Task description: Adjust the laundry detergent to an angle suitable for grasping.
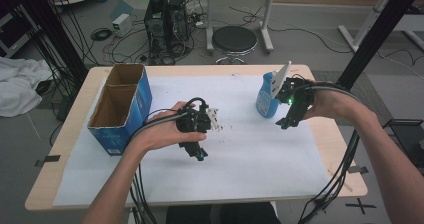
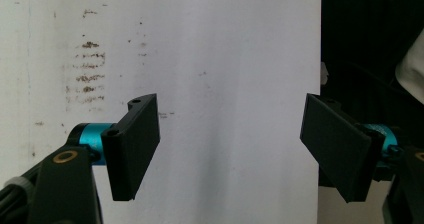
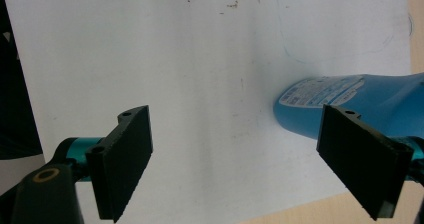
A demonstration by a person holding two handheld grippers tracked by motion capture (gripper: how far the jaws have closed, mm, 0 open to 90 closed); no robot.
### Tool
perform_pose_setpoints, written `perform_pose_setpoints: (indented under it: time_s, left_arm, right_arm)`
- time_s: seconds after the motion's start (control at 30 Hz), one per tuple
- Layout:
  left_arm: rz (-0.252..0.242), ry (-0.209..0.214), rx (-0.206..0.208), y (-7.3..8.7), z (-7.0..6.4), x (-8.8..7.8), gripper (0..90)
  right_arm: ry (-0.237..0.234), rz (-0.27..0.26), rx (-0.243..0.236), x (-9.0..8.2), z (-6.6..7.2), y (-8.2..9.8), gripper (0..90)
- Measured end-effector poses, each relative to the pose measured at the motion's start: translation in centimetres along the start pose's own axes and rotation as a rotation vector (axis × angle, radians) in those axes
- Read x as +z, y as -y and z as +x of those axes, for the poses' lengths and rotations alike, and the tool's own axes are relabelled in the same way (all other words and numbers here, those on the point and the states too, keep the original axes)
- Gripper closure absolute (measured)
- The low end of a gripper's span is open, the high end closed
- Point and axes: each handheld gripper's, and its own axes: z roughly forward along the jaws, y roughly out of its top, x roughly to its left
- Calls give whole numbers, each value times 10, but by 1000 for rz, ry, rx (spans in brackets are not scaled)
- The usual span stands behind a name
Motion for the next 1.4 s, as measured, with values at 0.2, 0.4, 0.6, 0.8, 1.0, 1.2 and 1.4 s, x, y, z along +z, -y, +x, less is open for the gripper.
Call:
perform_pose_setpoints:
  time_s: [0.2, 0.4, 0.6, 0.8, 1.0, 1.2, 1.4]
  left_arm:
    - [-14, 3, -6, 1, -1, -3, 240]
    - [5, 6, -2, 2, -1, -2, 240]
    - [-5, 0, -5, 2, 1, -4, 240]
    - [8, 5, -2, 0, 1, -1, 239]
    - [25, -15, -15, -1, 3, -1, 239]
    - [31, -16, -23, -3, 2, -1, 239]
    - [45, -16, -19, -2, 2, -1, 240]
  right_arm:
    - [0, 0, -9, 0, -1, -1, 139]
    - [6, 4, -6, 2, -4, -1, 139]
    - [4, 2, -16, 3, -3, -4, 139]
    - [6, 2, -8, 4, -4, -3, 139]
    - [19, -1, 16, 3, -4, 2, 139]
    - [18, -4, 14, 2, -4, 5, 139]
    - [16, -4, 18, 3, -4, 5, 139]
